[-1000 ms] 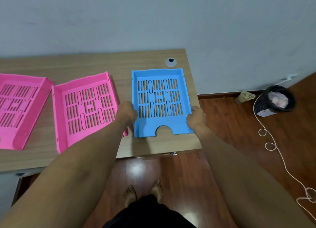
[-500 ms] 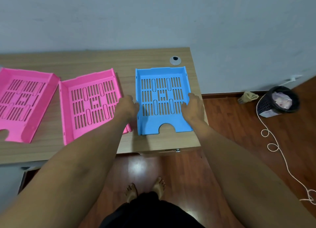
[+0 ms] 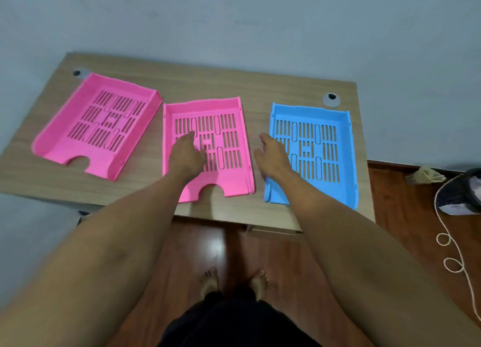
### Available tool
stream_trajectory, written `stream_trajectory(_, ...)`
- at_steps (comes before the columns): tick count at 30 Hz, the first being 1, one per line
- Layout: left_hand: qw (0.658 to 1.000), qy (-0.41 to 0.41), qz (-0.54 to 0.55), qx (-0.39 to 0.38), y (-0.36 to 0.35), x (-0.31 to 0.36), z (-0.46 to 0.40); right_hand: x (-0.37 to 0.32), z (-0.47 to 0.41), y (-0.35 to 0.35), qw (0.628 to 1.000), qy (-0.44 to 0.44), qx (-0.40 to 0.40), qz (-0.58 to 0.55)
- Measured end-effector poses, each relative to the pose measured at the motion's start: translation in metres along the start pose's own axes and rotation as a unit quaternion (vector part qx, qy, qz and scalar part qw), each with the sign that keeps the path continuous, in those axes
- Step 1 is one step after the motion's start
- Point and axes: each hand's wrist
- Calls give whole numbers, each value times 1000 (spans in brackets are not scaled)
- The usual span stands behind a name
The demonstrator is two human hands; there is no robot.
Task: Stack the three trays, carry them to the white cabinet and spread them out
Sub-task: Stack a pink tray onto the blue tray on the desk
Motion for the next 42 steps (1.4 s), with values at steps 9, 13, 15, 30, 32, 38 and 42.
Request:
stream_trajectory(9, 998, 56, 23, 14, 13, -92, 8, -20, -2, -67, 997, -74, -28, 14)
stream_trajectory(13, 997, 73, 37, -7, 18, -96, 18, -18, -8, -84, 995, -96, 1, 27)
stream_trajectory(15, 996, 80, 28, -14, 18, -99, 18, -24, -3, -84, 995, -100, 13, 21)
stream_trajectory(30, 997, -37, 68, 24, 67, -66, -6, -55, 45, -29, 989, -88, 87, -82)
stream_trajectory(32, 998, -42, 43, 19, 65, -45, -3, -45, 50, -13, 987, -91, 105, -78)
stream_trajectory(38, 998, -64, 20, 12, 44, 23, 15, 1, 62, 37, 984, -116, 118, -66)
stream_trajectory(42, 997, -77, 23, -7, 19, 64, 21, 38, 66, 72, 980, -125, 138, -62)
Point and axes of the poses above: each hand's wrist, its own z-axis away from the middle knuckle, its own y-axis out of the back of the hand, x = y × z, and after that the axes turned 9 degrees about -y, right-handed
